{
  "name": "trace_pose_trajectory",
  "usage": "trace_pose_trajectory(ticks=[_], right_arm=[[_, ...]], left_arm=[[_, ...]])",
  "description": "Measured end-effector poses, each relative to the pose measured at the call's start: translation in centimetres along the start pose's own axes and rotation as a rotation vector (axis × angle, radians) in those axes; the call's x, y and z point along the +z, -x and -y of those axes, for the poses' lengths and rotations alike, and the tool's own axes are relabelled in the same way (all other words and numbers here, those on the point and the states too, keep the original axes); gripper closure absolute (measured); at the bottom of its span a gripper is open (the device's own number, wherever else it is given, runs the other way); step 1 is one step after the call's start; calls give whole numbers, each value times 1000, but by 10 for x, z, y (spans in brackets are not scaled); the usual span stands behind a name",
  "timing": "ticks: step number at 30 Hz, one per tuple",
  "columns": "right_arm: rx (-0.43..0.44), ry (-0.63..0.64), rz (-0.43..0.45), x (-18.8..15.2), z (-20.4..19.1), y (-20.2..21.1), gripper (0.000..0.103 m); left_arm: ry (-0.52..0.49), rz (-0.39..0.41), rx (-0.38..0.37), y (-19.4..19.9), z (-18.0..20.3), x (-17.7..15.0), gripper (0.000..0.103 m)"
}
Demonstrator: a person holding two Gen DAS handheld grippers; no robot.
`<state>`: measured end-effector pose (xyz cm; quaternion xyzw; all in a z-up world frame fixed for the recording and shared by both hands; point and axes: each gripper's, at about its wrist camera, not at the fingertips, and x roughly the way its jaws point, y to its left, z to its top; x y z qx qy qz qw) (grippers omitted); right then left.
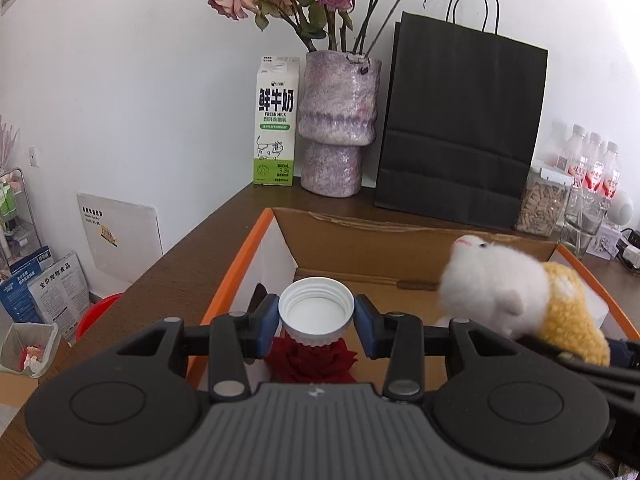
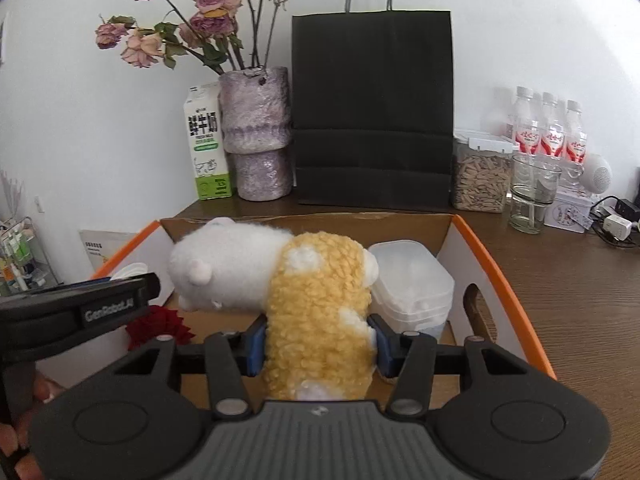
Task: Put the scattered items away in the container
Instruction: 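Carry the white cap with the left tool while the right carries the plush over the box, then open the left tool to drop the cap while the right releases the plush into the box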
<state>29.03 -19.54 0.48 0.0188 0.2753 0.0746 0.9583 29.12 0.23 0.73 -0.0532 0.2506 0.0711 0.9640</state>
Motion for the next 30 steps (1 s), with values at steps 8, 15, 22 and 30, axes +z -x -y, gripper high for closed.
trace_pose_trajectory(ticks=[8, 15, 22, 30], right_arm=[[-30, -45, -8, -4, 15, -7, 53], [-29, -23, -11, -7, 10, -6, 53], [-20, 0, 5, -7, 5, 0, 40], [6, 41, 126, -5, -6, 37, 0]], left_arm=[[-12, -19, 9, -4, 1, -3, 62], [-24, -19, 3, -3, 3, -4, 62], [-17, 18, -1, 5, 4, -4, 42], [2, 172, -12, 39, 3, -2, 0]])
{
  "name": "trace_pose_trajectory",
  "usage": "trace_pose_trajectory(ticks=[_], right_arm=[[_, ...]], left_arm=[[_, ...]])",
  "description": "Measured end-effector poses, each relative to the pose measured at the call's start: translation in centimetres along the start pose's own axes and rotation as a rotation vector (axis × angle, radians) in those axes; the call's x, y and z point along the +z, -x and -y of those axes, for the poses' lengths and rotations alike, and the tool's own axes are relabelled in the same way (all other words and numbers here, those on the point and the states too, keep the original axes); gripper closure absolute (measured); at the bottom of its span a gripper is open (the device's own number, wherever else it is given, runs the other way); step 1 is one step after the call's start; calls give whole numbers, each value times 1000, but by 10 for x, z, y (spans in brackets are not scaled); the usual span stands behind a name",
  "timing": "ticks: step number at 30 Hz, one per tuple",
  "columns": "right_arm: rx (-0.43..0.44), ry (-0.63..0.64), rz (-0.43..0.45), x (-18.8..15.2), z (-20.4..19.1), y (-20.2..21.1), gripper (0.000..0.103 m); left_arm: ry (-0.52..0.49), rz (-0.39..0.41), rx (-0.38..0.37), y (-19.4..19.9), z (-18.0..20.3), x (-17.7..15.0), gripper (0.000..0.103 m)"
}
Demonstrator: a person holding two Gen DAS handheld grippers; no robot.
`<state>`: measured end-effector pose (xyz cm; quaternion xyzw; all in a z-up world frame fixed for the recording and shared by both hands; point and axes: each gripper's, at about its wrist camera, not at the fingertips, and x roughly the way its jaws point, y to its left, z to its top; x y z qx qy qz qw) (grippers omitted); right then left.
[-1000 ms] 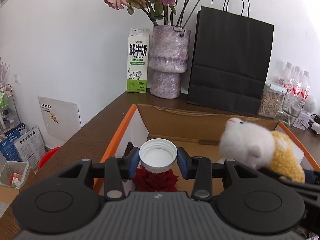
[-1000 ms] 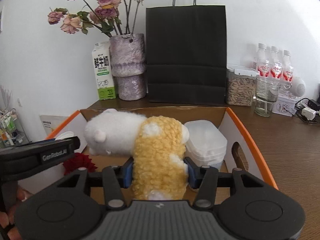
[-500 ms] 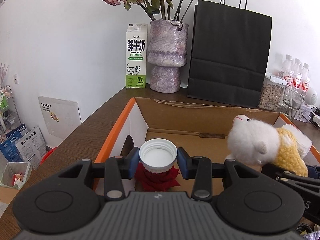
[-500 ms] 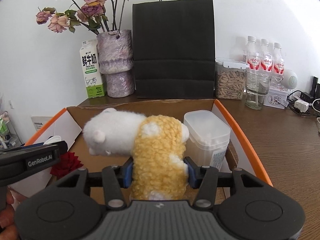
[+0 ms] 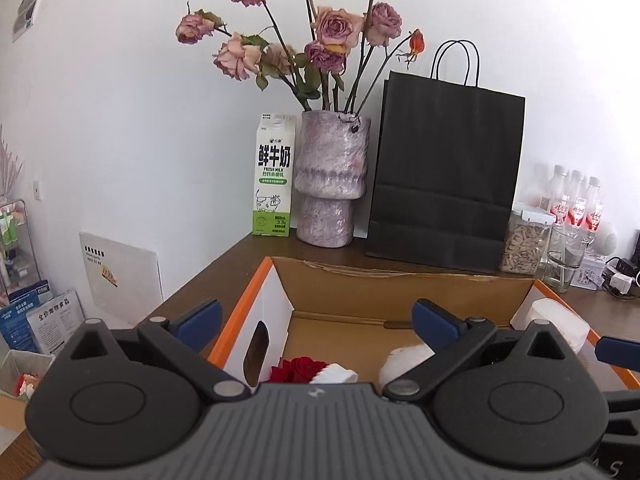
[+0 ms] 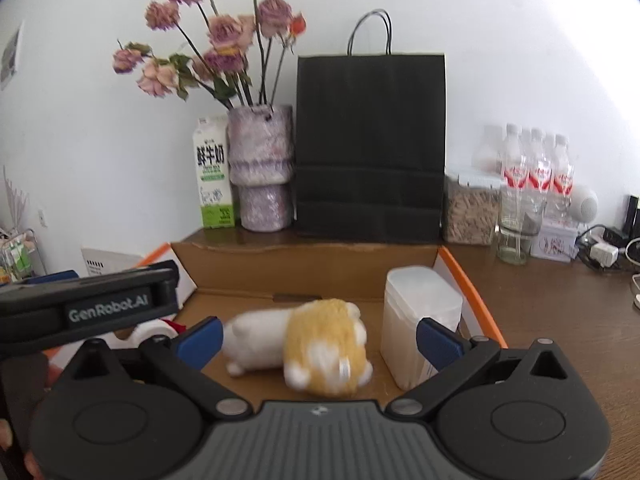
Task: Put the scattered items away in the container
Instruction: 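Open the left tool to drop the cap while the right releases the plush into the box, then withdraw both tools from the box toward the remaining items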
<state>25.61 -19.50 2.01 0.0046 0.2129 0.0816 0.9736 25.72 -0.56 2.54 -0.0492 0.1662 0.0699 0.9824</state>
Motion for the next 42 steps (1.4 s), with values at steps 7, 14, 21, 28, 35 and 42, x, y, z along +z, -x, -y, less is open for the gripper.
trace_pose_trajectory(ticks=[7, 14, 21, 28, 35, 42], right_arm=[[-33, 14, 6, -1, -2, 6, 0], [-45, 9, 7, -3, -1, 9, 0], [-57, 7, -5, -7, 1, 8, 0], [-57, -3, -5, -11, 4, 10, 0], [-56, -13, 21, -12, 7, 17, 0], [-51, -2, 42, -15, 6, 26, 0]], left_arm=[[2, 0, 5, 3, -3, -3, 0], [6, 1, 5, 5, -6, -7, 0], [6, -9, -9, 6, -10, -11, 0], [7, -19, -6, 7, -14, -14, 0], [12, -13, -14, 11, -17, -17, 0], [34, -9, -42, 16, -22, -21, 0]])
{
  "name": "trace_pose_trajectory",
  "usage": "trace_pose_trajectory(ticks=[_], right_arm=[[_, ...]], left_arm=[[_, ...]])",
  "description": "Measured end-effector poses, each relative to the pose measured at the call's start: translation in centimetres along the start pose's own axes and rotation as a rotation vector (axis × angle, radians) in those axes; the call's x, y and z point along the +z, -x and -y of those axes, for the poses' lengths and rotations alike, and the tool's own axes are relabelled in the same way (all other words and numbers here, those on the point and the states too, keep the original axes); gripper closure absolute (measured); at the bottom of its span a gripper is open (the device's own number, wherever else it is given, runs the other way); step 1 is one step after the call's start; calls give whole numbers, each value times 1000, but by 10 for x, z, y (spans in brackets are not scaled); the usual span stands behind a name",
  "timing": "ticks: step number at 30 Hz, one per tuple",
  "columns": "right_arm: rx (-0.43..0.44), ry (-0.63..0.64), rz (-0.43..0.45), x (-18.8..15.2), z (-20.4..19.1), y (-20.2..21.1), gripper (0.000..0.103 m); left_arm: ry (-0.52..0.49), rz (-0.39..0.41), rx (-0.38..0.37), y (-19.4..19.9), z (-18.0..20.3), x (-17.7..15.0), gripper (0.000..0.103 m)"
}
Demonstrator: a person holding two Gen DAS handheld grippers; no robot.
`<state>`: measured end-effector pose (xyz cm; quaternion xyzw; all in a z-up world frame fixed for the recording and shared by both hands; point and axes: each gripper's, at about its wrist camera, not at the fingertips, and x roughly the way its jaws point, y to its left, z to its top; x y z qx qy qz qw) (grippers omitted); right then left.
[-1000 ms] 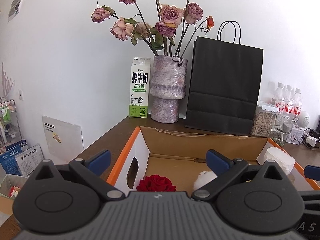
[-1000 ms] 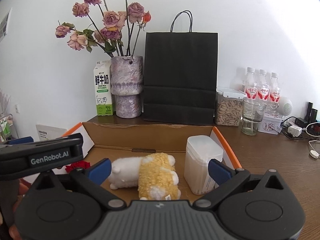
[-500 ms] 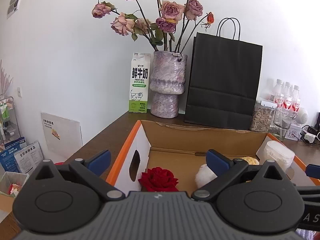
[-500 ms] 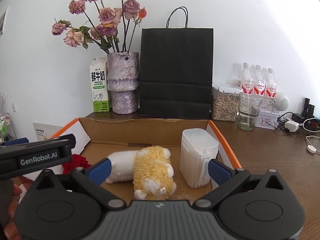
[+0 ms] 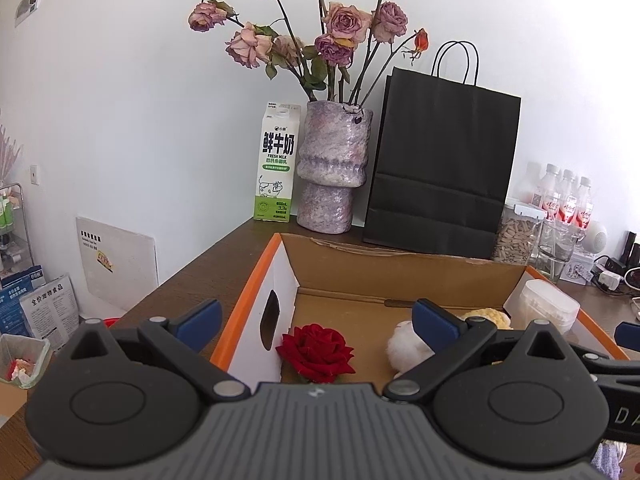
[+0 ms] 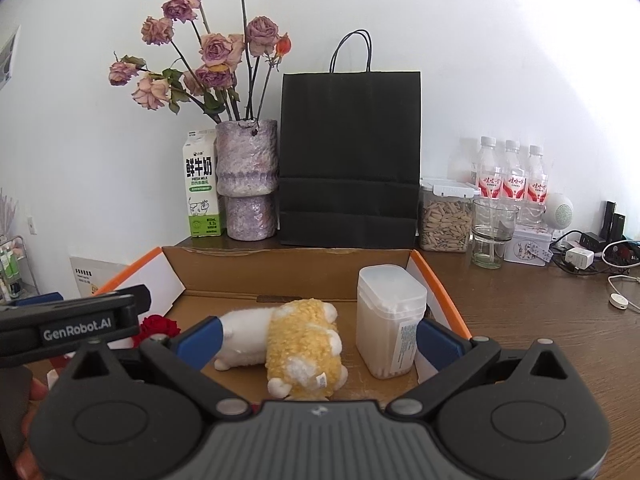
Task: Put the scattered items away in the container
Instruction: 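Withdraw both tools from the box toward the remaining items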
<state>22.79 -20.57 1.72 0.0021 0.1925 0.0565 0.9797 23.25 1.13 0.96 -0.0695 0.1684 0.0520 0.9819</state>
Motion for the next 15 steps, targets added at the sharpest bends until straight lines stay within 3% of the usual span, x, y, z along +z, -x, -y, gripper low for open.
trace_pose_trajectory(ticks=[15], right_arm=[[-2, 44, 53, -21, 4, 30, 0]], left_arm=[[-40, 8, -16, 23, -4, -15, 0]])
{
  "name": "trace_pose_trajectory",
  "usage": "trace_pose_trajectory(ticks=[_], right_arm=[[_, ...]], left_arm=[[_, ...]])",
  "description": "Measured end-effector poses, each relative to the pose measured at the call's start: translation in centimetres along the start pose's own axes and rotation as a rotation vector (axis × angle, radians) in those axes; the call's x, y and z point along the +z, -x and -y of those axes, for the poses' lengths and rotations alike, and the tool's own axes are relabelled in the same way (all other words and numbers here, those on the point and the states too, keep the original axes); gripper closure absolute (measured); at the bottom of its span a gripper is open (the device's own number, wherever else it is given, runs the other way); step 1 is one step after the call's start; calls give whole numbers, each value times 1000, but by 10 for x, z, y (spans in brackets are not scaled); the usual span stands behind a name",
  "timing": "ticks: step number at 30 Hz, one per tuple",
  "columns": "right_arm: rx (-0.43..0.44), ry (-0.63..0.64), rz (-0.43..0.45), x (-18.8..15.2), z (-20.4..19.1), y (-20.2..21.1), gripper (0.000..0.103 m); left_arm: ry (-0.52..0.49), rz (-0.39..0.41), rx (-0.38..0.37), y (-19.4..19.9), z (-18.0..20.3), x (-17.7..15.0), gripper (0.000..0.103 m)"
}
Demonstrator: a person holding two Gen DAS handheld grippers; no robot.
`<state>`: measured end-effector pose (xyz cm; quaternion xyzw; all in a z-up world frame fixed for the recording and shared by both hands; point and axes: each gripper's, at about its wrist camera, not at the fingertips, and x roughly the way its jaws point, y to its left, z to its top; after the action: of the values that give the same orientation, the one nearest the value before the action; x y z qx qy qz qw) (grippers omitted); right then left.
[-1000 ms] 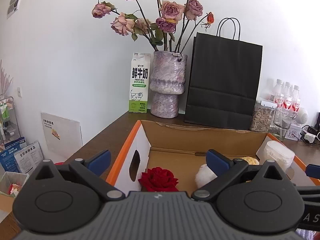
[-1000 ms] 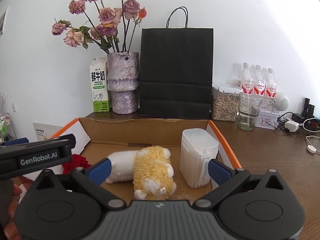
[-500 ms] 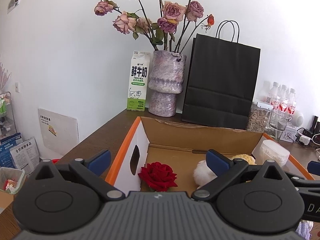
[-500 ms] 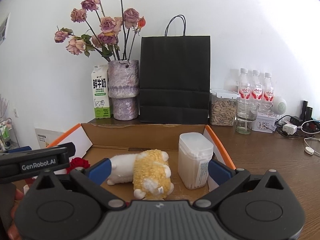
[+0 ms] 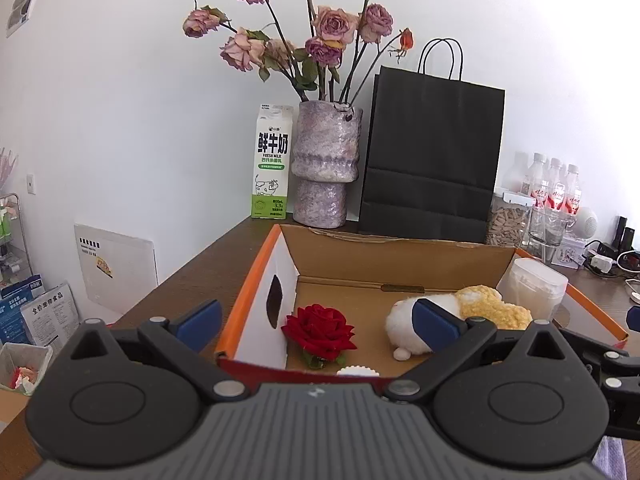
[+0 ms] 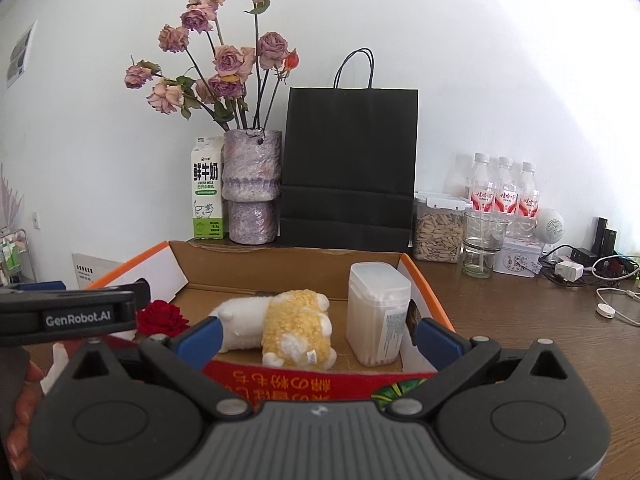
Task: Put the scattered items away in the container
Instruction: 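Withdraw both tools from the box toward the remaining items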
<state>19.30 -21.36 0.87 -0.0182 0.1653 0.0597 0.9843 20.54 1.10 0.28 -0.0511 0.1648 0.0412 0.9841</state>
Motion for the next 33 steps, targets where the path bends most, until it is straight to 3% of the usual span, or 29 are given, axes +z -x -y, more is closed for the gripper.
trace_pose_trajectory(ticks=[10, 24, 33], right_arm=[[19, 10, 13, -13, 9, 51, 0], [30, -30, -155, -54, 25, 77, 0], [53, -30, -192, -64, 22, 89, 0]], left_arm=[[20, -21, -1, 44, -15, -10, 0], [26, -116, 44, 77, -49, -46, 0], [22, -164, 43, 90, -52, -58, 0]])
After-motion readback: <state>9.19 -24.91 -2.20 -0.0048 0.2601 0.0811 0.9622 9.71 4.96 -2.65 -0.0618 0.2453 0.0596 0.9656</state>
